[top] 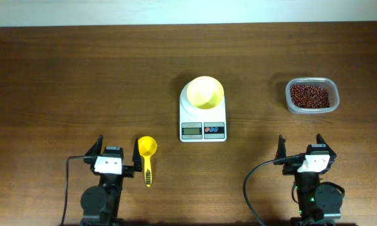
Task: Scoop item into bowl and weigh 50g on scale
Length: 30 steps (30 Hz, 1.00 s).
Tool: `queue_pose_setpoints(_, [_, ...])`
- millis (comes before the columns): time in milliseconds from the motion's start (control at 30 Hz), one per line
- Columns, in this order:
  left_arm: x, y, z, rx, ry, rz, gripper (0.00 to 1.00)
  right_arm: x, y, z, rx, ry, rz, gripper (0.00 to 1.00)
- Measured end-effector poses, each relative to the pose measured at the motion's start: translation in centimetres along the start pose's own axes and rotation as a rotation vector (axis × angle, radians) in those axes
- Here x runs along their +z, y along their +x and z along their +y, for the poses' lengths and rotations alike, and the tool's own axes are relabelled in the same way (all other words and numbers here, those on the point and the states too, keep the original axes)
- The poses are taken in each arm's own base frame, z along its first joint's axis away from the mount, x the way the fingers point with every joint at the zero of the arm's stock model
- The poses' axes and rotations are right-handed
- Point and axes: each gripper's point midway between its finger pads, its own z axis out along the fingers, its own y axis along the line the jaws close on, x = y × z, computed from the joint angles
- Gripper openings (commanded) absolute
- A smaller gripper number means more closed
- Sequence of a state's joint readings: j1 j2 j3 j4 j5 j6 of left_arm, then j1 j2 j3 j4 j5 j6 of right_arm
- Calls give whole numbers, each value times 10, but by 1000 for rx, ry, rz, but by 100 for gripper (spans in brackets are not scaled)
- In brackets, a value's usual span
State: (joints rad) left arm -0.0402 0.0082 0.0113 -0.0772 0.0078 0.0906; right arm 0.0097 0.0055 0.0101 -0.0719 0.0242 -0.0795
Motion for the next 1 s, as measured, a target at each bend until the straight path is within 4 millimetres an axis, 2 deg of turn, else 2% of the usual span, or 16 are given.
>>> queue_pose_setpoints(33, [0,0,0,0,0,0,99,0,0,0,0,0,0,99])
queue_pose_setpoints(100, [0,-1,-16,5,63,-6,99,0,0,0,0,0,0,99])
queue_pose_setpoints(133, [-1,-1,-17,5,66,-6,98,0,0,0,1,0,0,99])
queue_pose_setpoints(1000, [-1,-1,-17,5,66,-6,99,0,0,0,1,0,0,99])
